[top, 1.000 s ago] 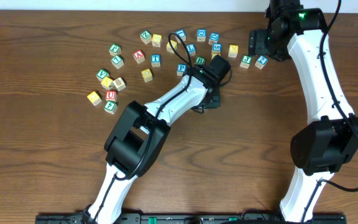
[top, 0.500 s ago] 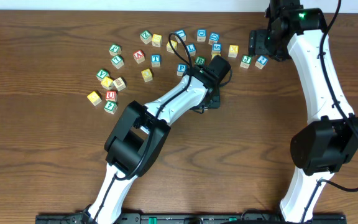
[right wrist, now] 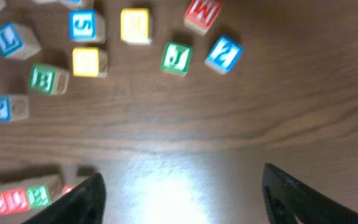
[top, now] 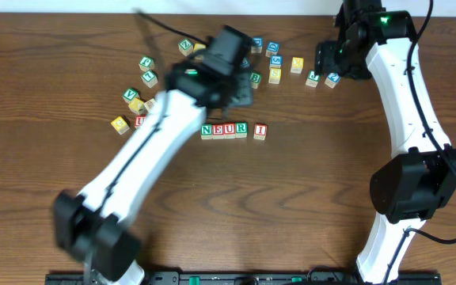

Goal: Spell out NEURIPS
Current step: 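Lower the red I block beside the R and open the left gripper, then move the right gripper to the I block and nudge it left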

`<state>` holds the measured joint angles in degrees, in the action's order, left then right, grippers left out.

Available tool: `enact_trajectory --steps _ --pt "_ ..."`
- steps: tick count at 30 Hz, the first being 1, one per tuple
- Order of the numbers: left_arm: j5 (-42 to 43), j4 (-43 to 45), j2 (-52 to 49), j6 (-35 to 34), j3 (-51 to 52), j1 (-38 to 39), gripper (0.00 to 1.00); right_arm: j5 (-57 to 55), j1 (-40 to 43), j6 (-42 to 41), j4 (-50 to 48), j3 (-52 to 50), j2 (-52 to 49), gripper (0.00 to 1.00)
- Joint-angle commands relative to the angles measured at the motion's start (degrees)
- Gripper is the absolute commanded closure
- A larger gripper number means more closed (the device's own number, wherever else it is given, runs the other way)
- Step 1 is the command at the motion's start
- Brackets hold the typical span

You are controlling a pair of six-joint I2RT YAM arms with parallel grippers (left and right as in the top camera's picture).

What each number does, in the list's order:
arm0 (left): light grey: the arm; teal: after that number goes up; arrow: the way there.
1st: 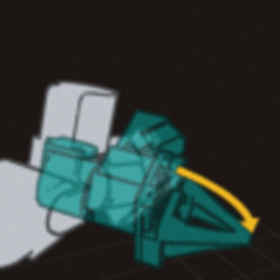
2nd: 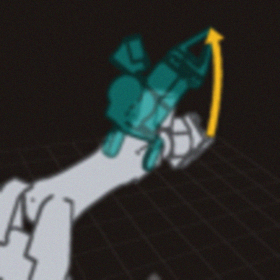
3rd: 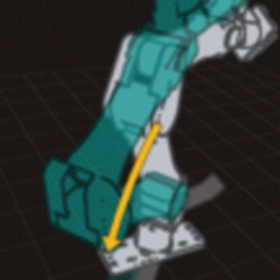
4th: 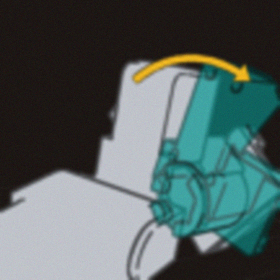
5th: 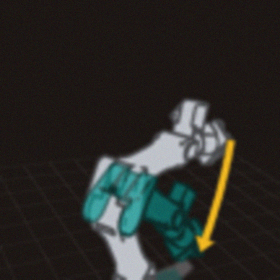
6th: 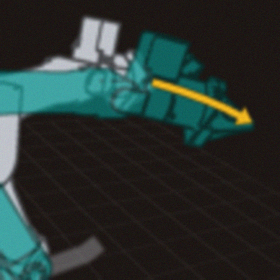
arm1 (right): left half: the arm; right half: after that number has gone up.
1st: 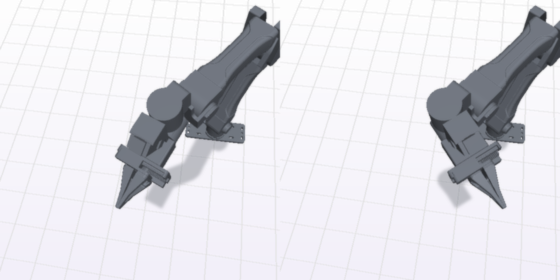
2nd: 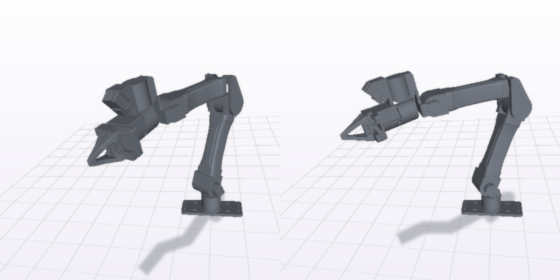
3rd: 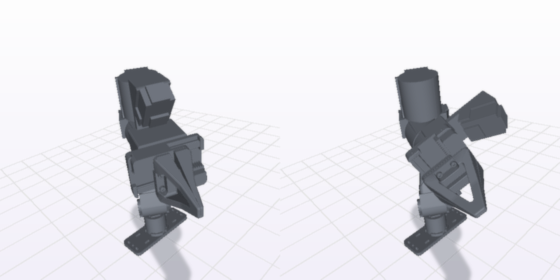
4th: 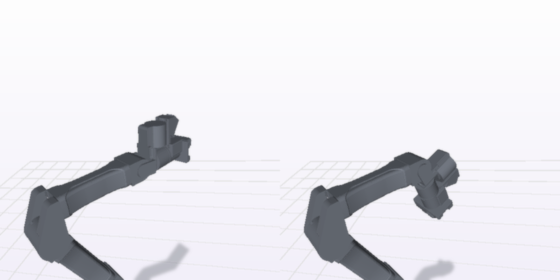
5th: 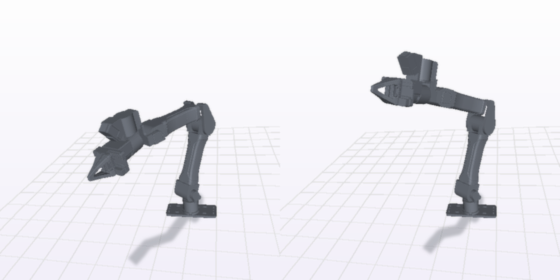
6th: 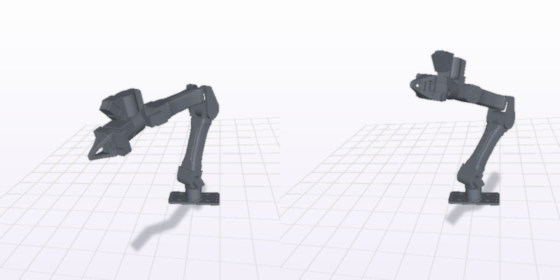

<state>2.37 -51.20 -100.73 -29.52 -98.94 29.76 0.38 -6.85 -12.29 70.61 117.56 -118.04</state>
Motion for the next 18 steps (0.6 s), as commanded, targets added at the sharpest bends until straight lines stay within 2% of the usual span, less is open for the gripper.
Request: enact_trajectory --steps 1,3,8,18 --pt "-3.4 -4.6 5.4 2.2 -0.5 -4.9 0.50 5.1 -0.7 0.6 0.5 -5.1 0.3 0.40" --pt "-3.5 -7.2 7.0 3.2 -0.5 -7.7 0.50 6.3 -1.2 0.6 0.0 -8.4 0.3 0.45" --pt "-3.5 -11.8 7.3 4.5 -0.2 -14.7 0.50 8.2 -3.0 0.6 -5.1 -18.1 0.3 0.47" --pt "-3.5 -12.0 5.4 5.9 2.1 -21.7 0.50 13.3 -7.3 -2.2 -15.9 -29.0 0.3 0.50"
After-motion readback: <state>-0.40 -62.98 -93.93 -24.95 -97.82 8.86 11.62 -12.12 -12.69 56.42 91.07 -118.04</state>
